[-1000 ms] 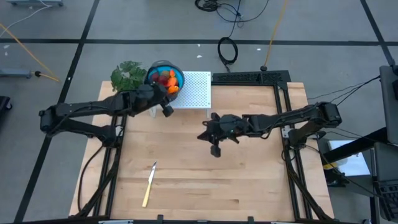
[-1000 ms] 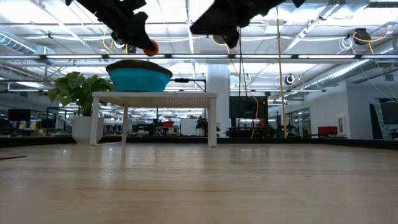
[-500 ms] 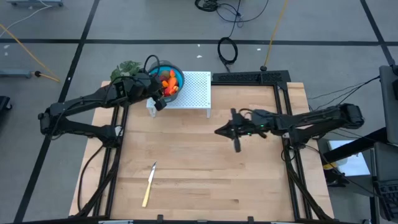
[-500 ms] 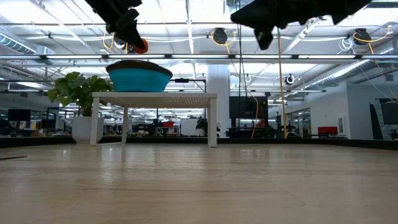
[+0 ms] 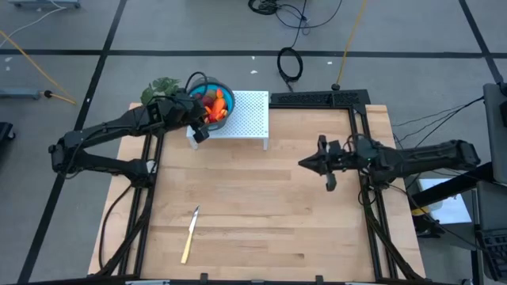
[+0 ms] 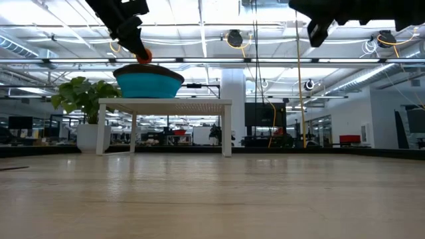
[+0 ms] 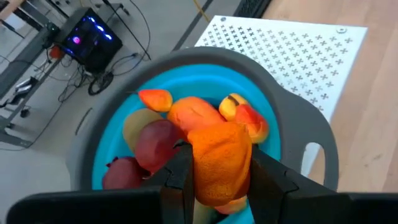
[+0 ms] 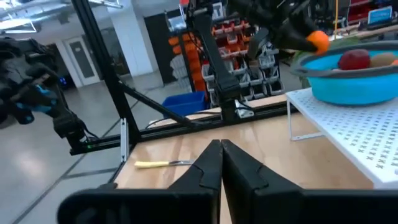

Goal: Pick & Place Fruit
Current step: Put the tangerine into the blue strainer bowl on the shelf, then put the yellow table knife on the shelf

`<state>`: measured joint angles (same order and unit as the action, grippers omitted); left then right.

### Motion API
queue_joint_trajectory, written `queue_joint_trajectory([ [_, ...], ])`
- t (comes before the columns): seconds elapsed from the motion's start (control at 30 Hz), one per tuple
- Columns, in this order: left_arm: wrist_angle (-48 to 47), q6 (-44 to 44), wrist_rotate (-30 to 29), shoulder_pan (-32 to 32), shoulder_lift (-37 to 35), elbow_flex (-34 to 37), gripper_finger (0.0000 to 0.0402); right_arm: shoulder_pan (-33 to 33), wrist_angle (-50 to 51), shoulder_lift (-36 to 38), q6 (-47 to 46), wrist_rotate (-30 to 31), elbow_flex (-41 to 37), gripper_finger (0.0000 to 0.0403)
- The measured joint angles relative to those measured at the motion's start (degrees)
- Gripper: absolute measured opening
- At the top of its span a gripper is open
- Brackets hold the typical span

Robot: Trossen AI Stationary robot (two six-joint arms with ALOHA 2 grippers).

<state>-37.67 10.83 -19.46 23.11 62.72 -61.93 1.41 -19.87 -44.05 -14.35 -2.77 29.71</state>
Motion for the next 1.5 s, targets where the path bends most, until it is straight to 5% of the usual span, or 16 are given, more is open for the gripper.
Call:
queue_joint_trajectory([
  [0.6,0.1,-1.0,1.4,-0.3,4.5,0.0,0.0107,0.1,0.0,2.9,0.0,0.0,-0.6,0.0],
  [1.33,0.4,-1.8,1.4,1.0,3.4,-0.7,0.0201,0.1,0.0,2.9,-2.1,-0.1,-0.5,0.0],
  [1.5,-3.3,-11.1,2.2,-3.0,1.8,-6.6,0.0209,0.1,0.0,2.9,-0.3,-0.1,-0.5,0.0],
])
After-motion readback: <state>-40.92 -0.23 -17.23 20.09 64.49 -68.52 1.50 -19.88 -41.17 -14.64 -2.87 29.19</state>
